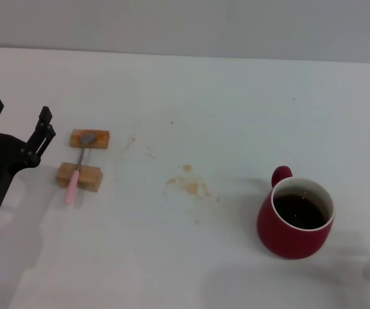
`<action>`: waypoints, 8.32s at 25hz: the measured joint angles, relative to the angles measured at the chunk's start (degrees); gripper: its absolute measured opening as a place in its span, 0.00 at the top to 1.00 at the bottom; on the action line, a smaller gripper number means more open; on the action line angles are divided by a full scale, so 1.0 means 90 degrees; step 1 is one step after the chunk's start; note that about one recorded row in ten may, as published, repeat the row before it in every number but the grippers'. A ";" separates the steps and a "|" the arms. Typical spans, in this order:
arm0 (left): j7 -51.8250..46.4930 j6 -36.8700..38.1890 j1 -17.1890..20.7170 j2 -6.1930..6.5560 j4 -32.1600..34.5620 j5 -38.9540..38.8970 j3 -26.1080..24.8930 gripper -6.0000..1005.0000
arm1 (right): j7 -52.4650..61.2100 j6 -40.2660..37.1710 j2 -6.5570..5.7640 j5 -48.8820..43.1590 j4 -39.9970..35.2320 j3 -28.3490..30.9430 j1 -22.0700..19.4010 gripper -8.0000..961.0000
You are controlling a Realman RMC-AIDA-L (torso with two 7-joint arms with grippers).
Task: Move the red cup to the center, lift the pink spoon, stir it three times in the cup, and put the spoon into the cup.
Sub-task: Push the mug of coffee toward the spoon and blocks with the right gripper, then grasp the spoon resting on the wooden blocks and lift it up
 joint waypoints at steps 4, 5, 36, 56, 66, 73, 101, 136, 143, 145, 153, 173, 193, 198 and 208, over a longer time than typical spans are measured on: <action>0.0008 -0.0003 -0.0019 0.0004 -0.0035 0.0000 0.0005 0.17 | -0.0001 0.0188 0.0000 -0.0031 0.0074 -0.0080 0.0118 0.99; 0.0008 -0.0003 -0.0022 0.0007 -0.0035 0.0000 0.0005 0.17 | 0.0000 0.0210 0.0000 -0.0035 0.0083 -0.0106 0.0146 0.99; 0.0011 0.0051 -0.0062 -0.0005 -0.0081 0.0003 0.0052 0.17 | 0.0066 0.0725 -0.0002 -0.0123 0.0260 -0.0299 0.0698 0.99; 0.0004 0.0072 -0.0017 -0.0014 -0.0085 0.0006 0.0055 0.17 | 0.0077 0.1200 -0.0036 -0.0122 0.0174 -0.0272 0.0986 0.99; -0.0006 0.0120 -0.0012 -0.0015 -0.0085 0.0018 0.0062 0.17 | 0.0077 0.1352 -0.0042 -0.0122 0.0127 -0.0274 0.1129 0.99; -0.0003 0.0120 0.0023 -0.0015 -0.0085 0.0016 0.0062 0.17 | 0.0077 0.1518 -0.0042 -0.0123 0.0131 -0.0256 0.1282 0.99; 0.0001 0.0118 0.0042 -0.0005 -0.0071 0.0004 0.0061 0.17 | 0.0077 0.1533 -0.0010 -0.0284 0.0329 -0.0281 0.1188 0.99; 0.0001 0.0119 0.0070 -0.0004 -0.0029 0.0007 0.0061 0.17 | 0.0233 0.2104 -0.0032 -0.0300 0.0321 -0.0036 0.2086 0.99; 0.0001 0.0092 0.0055 -0.0004 -0.0026 0.0017 0.0061 0.17 | 0.0233 0.1997 -0.0021 -0.0300 0.0351 -0.0102 0.1661 0.99; 0.0001 0.0090 0.0045 -0.0004 -0.0035 0.0023 0.0061 0.17 | 0.0233 0.2022 -0.0015 -0.0300 0.0343 -0.0112 0.1573 0.99; 0.0001 0.0094 0.0041 -0.0005 -0.0057 0.0029 0.0061 0.17 | 0.0233 0.2090 -0.0010 -0.0300 0.0318 -0.0093 0.1662 0.99; -0.0033 0.0206 0.0004 -0.0005 -0.0086 0.0001 0.0060 0.17 | 0.0233 0.2558 -0.0005 -0.0296 0.0346 -0.0046 0.2412 0.99; -0.0040 0.0220 0.0012 -0.0004 -0.0073 0.0000 0.0064 0.17 | 0.0233 0.2400 -0.0013 -0.0297 0.0312 -0.0038 0.2308 0.99; -0.0041 0.0200 0.0002 -0.0005 -0.0071 0.0007 0.0063 0.17 | 0.0233 0.2385 -0.0009 -0.0303 0.0329 -0.0090 0.2147 0.99; -0.0054 0.0213 0.0047 -0.0011 -0.0081 0.0018 0.0061 0.17 | 0.0233 0.2670 -0.0002 -0.0661 0.0378 0.0026 0.2391 0.99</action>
